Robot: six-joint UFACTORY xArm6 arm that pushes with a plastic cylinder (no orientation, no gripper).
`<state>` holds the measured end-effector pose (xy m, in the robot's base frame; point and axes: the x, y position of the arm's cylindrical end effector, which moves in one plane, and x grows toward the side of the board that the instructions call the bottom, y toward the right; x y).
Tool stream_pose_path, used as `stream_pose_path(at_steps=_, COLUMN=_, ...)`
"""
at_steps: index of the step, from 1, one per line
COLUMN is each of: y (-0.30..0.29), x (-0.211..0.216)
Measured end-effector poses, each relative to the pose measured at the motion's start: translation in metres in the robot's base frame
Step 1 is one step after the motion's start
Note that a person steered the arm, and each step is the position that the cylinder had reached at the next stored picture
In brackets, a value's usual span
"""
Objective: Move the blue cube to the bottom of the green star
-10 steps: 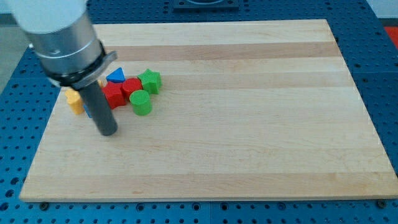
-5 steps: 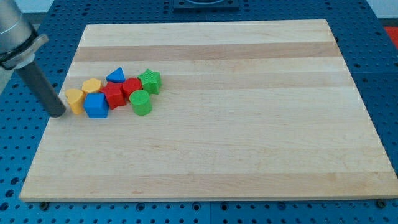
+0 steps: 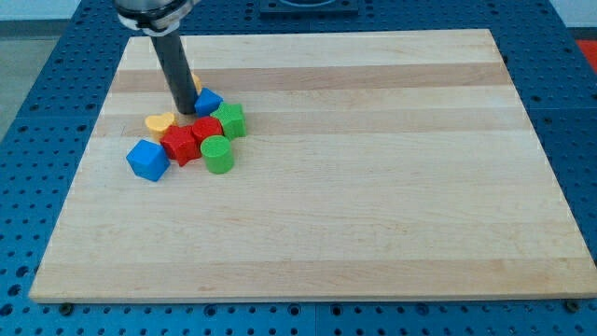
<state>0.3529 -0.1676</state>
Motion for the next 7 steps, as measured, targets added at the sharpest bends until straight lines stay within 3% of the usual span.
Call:
stream_pose_path(at_steps=2, y=-0.030, x=-0.005)
stream_pose_path(at_steps=4, y=-0.069, x=0.019)
stream_pose_path(at_steps=7, y=-0.016, x=0.055)
